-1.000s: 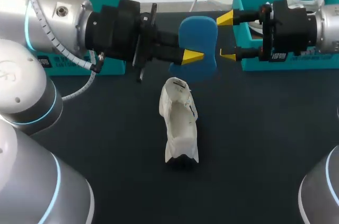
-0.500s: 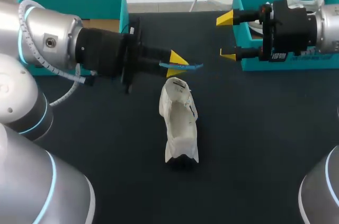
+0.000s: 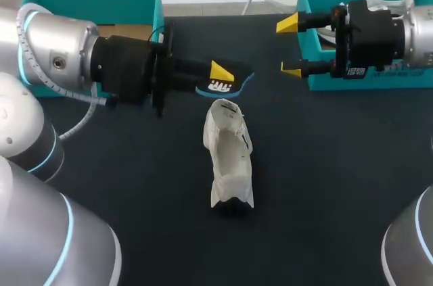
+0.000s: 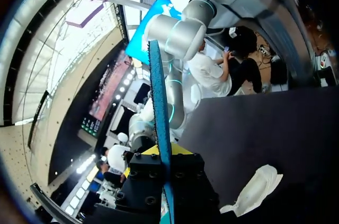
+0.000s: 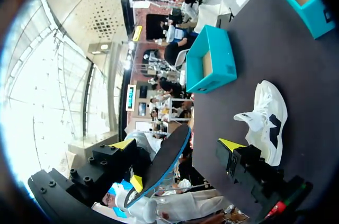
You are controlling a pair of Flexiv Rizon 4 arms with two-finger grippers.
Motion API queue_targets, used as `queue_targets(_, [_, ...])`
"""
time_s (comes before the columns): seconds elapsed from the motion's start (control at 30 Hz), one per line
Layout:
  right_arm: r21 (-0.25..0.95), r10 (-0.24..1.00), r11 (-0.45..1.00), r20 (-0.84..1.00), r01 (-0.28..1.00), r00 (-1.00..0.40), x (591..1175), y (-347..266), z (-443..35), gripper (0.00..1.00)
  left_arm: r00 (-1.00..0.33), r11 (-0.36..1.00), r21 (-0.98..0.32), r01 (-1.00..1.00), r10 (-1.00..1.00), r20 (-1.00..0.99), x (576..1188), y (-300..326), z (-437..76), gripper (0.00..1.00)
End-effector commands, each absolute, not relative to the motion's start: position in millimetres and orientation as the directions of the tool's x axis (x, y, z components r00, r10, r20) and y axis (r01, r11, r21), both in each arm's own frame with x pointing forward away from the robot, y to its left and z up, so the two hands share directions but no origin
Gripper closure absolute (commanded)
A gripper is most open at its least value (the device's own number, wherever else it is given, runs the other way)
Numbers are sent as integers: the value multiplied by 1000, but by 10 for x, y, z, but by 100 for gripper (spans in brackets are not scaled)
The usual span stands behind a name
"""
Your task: Take the shoe out of the shoebox, open the shoe tongue, remove and reinsert the insole, then place the shoe into the shoebox
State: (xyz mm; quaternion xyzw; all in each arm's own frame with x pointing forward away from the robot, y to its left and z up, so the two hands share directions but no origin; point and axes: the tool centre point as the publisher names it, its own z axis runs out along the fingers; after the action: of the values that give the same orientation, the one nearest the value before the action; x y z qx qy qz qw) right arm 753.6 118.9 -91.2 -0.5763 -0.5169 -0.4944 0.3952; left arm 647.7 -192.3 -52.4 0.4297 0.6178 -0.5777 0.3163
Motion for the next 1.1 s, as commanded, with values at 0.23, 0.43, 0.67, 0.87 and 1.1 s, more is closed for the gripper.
queue_targets(0.23, [56, 207, -156, 978, 986, -22, 7541, 1218, -918, 0, -90, -87, -94, 992, 49, -995, 6635, -1897, -765, 100])
queue_targets(0.43, [53, 204, -153, 979, 987, -21, 7529, 1236, -918, 0, -20, -75, -24, 997, 65, -998, 6753, -1950, -870, 100])
queue_targets(0.67, [40, 174, -138, 985, 990, -16, 7436, 1396, -865, 0, -31, -95, -36, 995, 56, -998, 6960, -2089, -922, 100])
queue_targets(0.87, [38, 156, -94, 988, 995, -23, 7351, 1505, -808, 0, 21, -109, 11, 994, 86, -996, 7219, -2228, -911, 100])
queue_targets(1.1, [35, 146, -109, 989, 993, -18, 7380, 1514, -838, 41, 42, -105, 37, 994, 53, -998, 7183, -2358, -859, 100])
